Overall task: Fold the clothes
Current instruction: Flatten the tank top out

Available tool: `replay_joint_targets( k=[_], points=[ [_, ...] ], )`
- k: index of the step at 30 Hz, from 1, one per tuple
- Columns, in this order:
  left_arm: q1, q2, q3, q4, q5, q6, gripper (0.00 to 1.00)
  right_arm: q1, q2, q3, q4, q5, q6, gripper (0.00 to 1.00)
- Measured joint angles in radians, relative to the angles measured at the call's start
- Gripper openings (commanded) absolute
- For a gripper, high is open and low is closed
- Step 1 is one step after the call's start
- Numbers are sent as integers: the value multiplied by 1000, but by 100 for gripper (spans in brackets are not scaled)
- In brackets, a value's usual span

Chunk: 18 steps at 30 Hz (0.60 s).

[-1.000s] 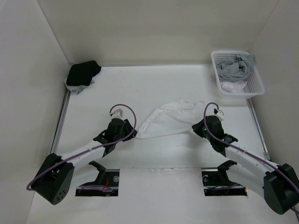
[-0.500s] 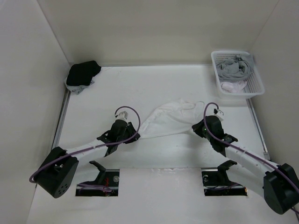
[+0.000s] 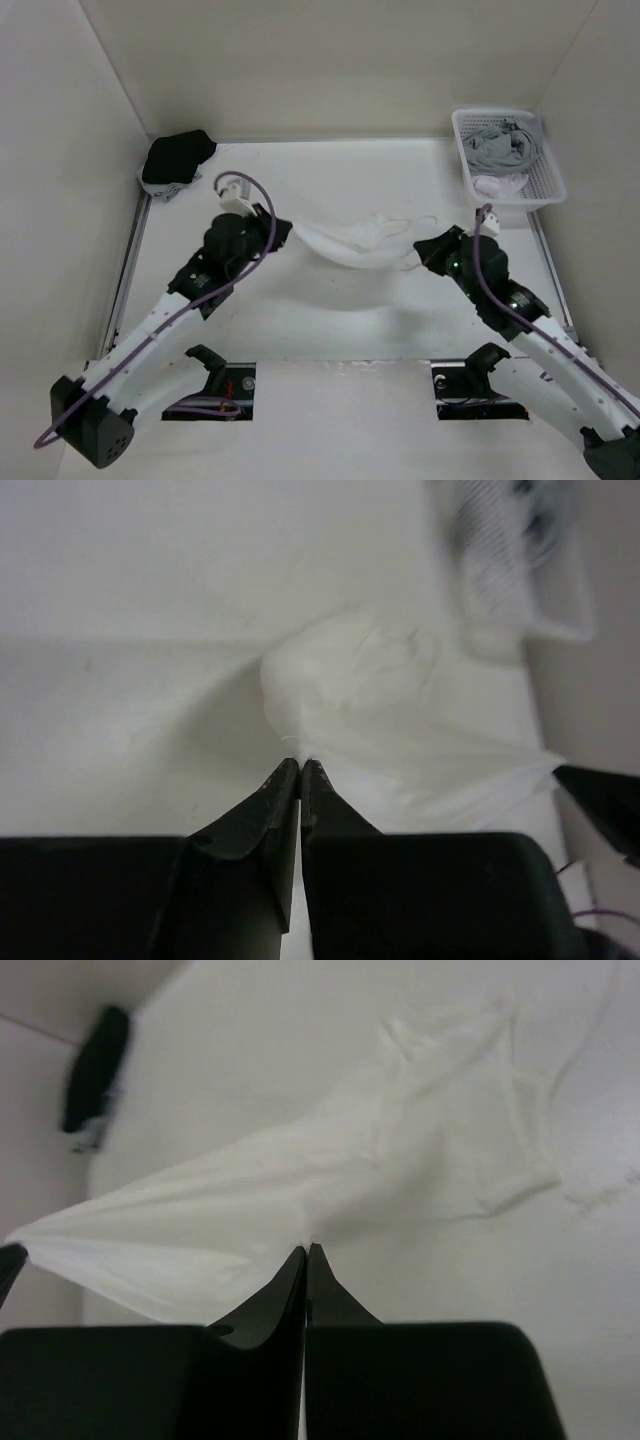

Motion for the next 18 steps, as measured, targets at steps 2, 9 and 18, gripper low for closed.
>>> replay_joint_targets(
  k=[2,9,18],
  points=[
    [2,-62,143,-18,-39,19,1,47,-41,148,-52,26,-26,0],
    [-24,-175,463,-20,-142,54,1,281,-71,583,-134,183,-135,0],
    [20,-72,495,-15,-188,63,1,238,114,711,-93,154,-235,0]
  ],
)
